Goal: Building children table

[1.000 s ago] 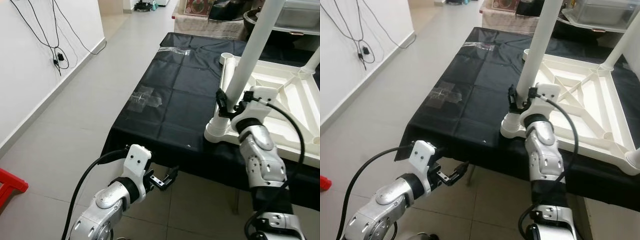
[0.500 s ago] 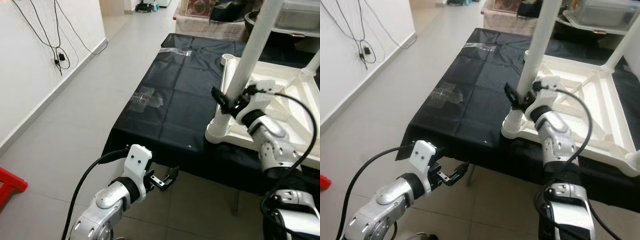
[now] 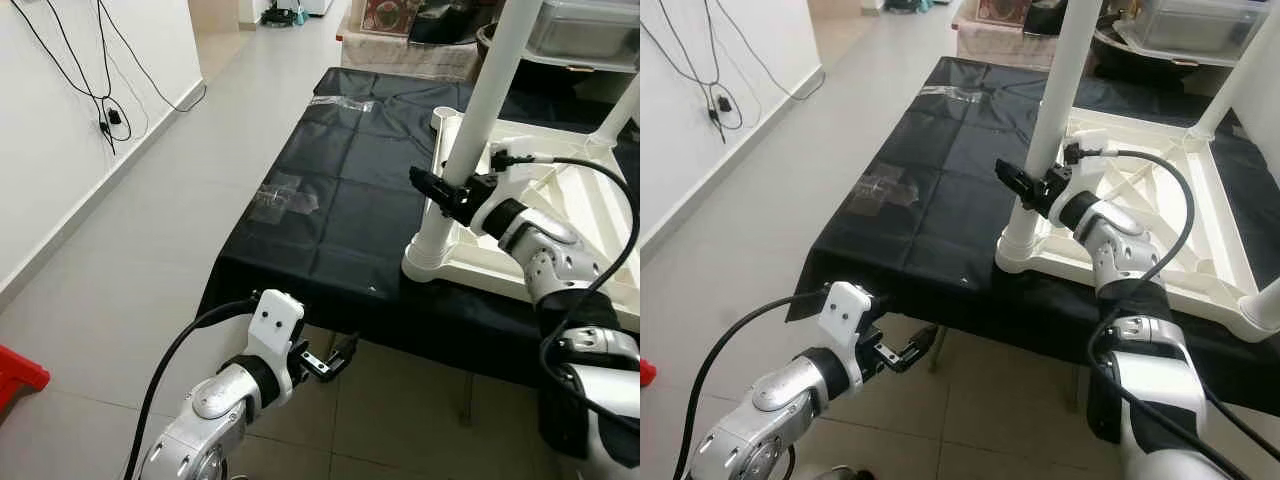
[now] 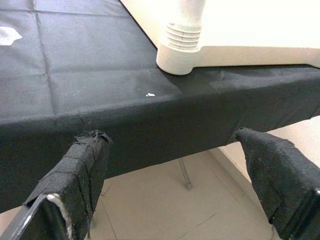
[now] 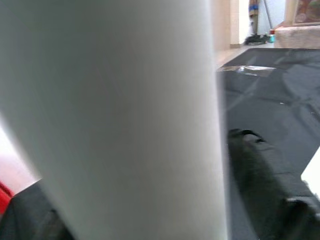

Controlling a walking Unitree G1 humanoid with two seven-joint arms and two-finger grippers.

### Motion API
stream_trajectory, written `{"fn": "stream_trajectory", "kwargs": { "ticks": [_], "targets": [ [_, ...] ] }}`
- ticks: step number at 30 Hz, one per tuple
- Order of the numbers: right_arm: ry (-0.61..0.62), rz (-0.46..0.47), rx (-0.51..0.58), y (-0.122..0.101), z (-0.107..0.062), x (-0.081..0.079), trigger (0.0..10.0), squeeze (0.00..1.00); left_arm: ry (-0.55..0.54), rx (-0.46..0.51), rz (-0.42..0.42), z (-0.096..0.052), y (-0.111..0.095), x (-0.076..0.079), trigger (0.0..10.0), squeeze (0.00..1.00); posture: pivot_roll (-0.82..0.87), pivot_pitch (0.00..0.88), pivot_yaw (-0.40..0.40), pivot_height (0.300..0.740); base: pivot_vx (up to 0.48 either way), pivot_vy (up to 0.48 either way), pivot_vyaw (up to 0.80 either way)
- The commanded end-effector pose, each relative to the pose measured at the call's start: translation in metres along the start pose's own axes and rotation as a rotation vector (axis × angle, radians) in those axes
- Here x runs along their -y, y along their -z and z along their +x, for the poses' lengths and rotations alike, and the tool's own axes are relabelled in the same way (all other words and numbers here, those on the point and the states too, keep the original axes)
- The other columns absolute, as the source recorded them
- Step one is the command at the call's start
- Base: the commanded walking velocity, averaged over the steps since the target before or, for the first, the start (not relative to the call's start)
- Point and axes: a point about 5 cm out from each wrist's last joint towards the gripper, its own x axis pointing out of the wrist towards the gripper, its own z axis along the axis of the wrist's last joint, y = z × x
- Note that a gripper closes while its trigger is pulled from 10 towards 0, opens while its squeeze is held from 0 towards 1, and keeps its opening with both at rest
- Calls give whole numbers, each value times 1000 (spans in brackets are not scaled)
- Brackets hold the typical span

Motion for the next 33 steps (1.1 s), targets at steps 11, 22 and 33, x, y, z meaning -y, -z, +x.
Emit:
{"fn": "stream_trajectory", "kwargs": {
  "ticks": [11, 22, 33],
  "targets": [
    [185, -40, 69, 9, -1, 5, 0, 0, -4, -6, 9, -1, 2, 1, 10000, 0, 221, 131, -57, 740, 0, 0, 0],
    [789, -165, 97, 46, -31, -11, 0, 0, 7, -6, 10, 0, 3, 0, 10000, 0, 203, 104, -47, 740, 0, 0, 0],
    [1186, 41, 92, 53, 9, -82, 0, 0, 4, -7, 18, 0, 4, -1, 10000, 0, 222, 101, -51, 740, 0, 0, 0]
  ]
}}
